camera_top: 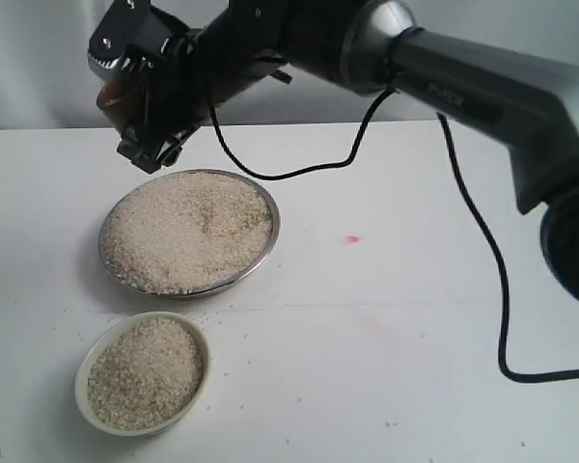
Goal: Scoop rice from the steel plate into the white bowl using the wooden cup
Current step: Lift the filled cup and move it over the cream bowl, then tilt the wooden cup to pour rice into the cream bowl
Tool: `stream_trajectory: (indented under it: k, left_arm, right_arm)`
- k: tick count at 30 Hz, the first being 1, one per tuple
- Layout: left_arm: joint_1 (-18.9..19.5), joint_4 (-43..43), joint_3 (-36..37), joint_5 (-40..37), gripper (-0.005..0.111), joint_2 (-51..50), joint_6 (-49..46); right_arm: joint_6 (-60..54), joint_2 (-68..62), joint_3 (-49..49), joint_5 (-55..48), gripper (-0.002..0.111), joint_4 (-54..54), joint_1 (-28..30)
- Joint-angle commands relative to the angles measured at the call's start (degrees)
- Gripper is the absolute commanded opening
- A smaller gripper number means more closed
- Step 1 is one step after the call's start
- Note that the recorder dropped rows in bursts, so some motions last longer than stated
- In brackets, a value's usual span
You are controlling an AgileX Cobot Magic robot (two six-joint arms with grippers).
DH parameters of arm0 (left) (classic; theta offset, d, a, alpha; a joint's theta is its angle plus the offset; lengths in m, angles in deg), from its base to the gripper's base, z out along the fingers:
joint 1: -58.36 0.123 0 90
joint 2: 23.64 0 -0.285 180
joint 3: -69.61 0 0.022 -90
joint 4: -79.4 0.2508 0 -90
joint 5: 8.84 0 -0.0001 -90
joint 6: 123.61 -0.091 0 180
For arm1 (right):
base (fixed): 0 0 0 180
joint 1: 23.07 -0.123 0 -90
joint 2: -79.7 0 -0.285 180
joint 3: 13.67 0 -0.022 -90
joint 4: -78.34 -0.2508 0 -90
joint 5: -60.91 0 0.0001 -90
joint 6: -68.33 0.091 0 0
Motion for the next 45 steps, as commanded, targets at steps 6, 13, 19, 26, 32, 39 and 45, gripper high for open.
stream_trajectory:
  k: [6,13,19,26,32,39,45]
  left_arm:
    - [-0.3,-0.2,0.1,0.4,0.0,0.0,0.1]
    - [-0.3,-0.2,0.1,0.4,0.0,0.0,0.1]
    - [-0.3,-0.2,0.1,0.4,0.0,0.0,0.1]
    - [-0.3,-0.2,0.1,0.4,0.0,0.0,0.1]
    - [-0.3,-0.2,0.1,0.4,0.0,0.0,0.1]
    - [-0.3,-0.2,0.1,0.4,0.0,0.0,0.1]
    - [-0.3,-0.2,0.1,0.4,0.0,0.0,0.1]
  right_arm:
    - [0.2,8.9,0.0,-10.1,0.0,9.6,-5.2]
    - [5.3,9.4,0.1,-14.3,0.0,25.3,-12.6]
    - [8.8,9.5,2.7,-16.6,0.0,32.7,-16.9]
    - [13.3,9.5,13.8,-14.4,0.0,41.5,-19.4]
    - [17.4,9.5,21.4,-10.6,0.0,48.0,-21.0]
    - [23.3,9.5,27.6,-10.7,0.0,60.8,-23.4]
    - [27.1,9.5,32.1,-10.9,0.0,67.0,-25.4]
